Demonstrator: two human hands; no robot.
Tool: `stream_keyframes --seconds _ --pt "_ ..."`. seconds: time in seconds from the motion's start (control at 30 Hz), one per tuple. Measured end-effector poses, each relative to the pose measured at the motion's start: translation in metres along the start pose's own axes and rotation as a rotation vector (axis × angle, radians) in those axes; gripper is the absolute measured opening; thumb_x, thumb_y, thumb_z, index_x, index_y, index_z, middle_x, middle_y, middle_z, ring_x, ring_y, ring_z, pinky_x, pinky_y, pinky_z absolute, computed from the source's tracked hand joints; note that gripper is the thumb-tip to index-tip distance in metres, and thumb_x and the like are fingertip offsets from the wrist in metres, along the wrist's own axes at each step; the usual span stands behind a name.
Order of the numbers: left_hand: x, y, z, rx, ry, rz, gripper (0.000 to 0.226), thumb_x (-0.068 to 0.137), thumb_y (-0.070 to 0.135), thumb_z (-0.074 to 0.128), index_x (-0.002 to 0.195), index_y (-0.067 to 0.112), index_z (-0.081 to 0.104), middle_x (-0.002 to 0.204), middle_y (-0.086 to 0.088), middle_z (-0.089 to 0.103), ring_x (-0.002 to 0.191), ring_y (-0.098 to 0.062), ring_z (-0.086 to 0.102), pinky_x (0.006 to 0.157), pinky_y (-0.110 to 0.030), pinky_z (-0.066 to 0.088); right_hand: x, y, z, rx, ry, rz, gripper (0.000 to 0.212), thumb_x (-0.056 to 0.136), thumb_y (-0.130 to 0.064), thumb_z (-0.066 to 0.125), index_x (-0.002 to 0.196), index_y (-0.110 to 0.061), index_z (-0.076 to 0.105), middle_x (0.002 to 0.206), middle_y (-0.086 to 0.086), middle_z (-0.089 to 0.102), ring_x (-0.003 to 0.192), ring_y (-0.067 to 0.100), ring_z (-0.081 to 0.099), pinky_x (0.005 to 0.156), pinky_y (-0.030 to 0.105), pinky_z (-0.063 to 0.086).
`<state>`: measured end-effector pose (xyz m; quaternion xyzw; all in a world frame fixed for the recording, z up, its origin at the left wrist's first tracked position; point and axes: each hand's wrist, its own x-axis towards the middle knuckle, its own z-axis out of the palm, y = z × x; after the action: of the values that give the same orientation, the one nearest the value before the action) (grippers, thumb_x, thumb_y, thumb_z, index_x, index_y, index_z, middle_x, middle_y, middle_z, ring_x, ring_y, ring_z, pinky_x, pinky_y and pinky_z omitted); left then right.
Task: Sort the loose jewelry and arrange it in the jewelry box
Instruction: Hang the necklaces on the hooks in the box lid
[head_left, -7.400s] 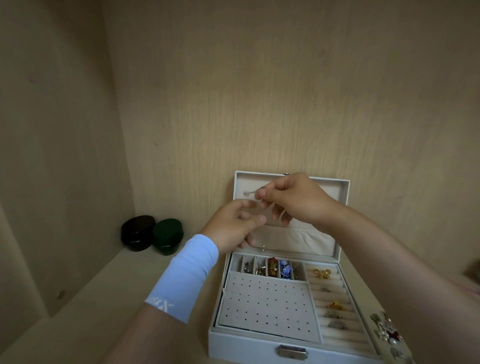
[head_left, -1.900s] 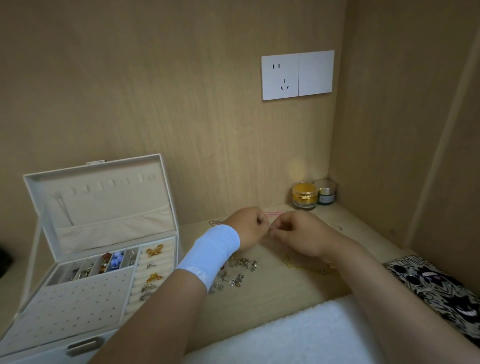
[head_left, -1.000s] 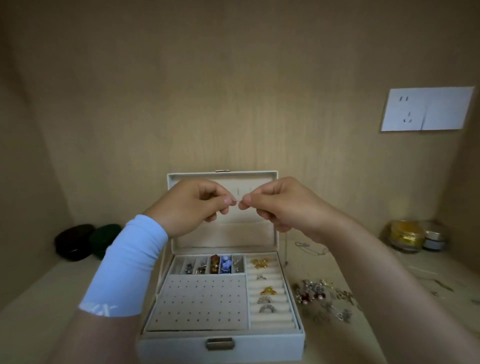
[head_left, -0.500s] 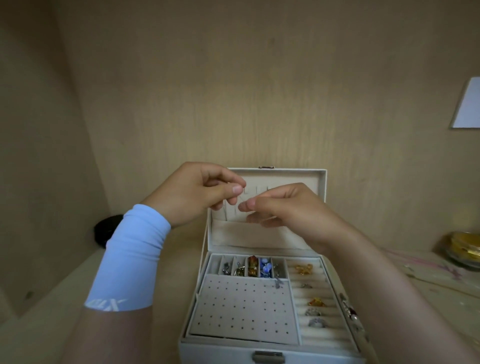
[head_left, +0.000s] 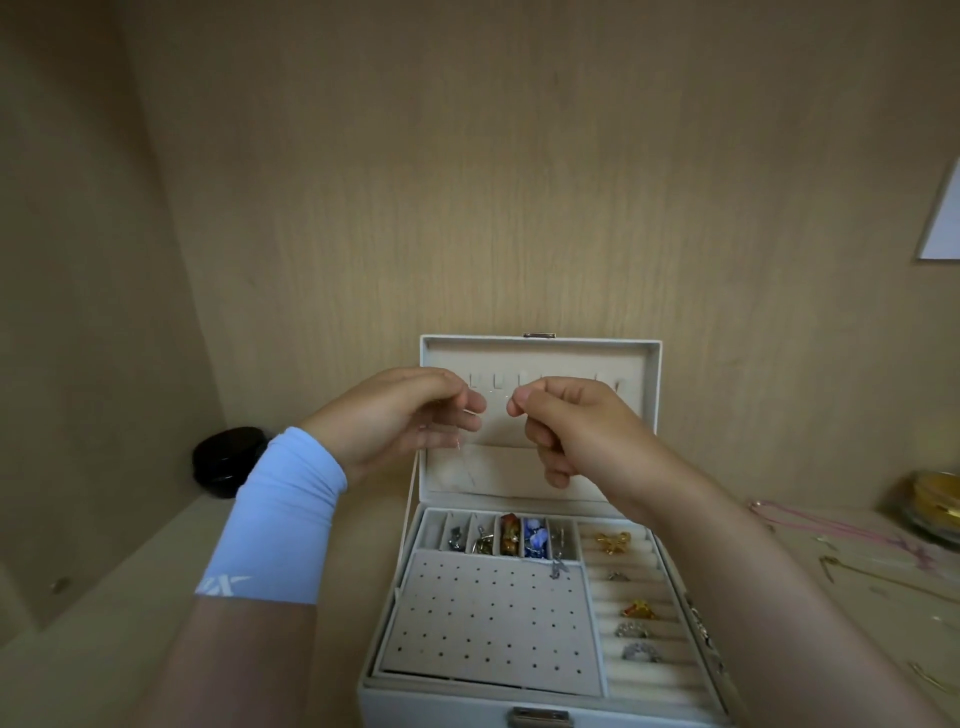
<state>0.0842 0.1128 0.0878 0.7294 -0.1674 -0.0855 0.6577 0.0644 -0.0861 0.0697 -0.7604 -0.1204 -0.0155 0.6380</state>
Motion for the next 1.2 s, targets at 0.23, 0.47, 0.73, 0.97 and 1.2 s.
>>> stream_keyframes --seconds 0.23,0.47,0.73,0.97,1.2 --pt "0.017 -0.012 -0.001 0.104 0.324 -0.033 0.020 0.095 0.012 0.053 0.078 0.007 0.063 0.061 -0.006 0.049 0.046 -0.018 0.045 0.057 -0.031 0.054 0.024 0.006 0.013 -0.160 0.283 -0.114 0.017 0.093 -0.028 0.070 0.081 -0.018 0.076 0.055 -0.012 0.057 0.048 0.003 0.050 0.054 0.023 0.041" --pt "0.030 -0.030 0.007 0.475 0.660 0.146 0.029 0.092 0.038 0.062 0.074 0.017 0.072 0.070 0.007 0.068 0.066 -0.011 0.062 0.061 -0.020 0.043 0.059 0.004 0.035 -0.408 0.582 -0.259 0.013 0.085 -0.027 0.076 0.073 -0.022 0.076 0.066 -0.013 0.068 0.070 -0.004 0.062 0.062 0.002 0.038" --pt "0.034 -0.035 0.012 0.660 0.732 0.129 0.042 0.090 0.033 0.060 0.064 0.000 0.063 0.065 -0.014 0.064 0.063 -0.028 0.060 0.058 -0.027 0.047 0.067 0.015 0.051 -0.486 0.733 -0.203 0.014 0.083 -0.033 0.075 0.074 -0.023 0.073 0.068 -0.011 0.068 0.071 0.010 0.065 0.061 0.023 0.046" --pt "0.034 -0.030 0.007 0.776 0.557 0.002 0.038 0.088 0.033 0.060 0.068 0.002 0.068 0.067 -0.009 0.070 0.067 -0.027 0.067 0.068 -0.033 0.057 0.059 0.016 0.045 -0.656 0.577 -0.095 0.009 0.081 -0.022 0.072 0.072 -0.022 0.071 0.077 -0.007 0.070 0.075 0.013 0.066 0.065 0.028 0.054" --pt "0.022 -0.012 0.011 0.347 0.144 -0.111 0.024 0.098 0.018 0.054 0.082 0.007 0.067 0.070 -0.006 0.064 0.053 -0.016 0.055 0.057 -0.029 0.056 0.028 0.017 0.041 -0.380 0.176 0.116 0.025 0.090 -0.023 0.062 0.085 0.000 0.072 0.072 0.017 0.069 0.058 0.020 0.060 0.056 0.036 0.054"
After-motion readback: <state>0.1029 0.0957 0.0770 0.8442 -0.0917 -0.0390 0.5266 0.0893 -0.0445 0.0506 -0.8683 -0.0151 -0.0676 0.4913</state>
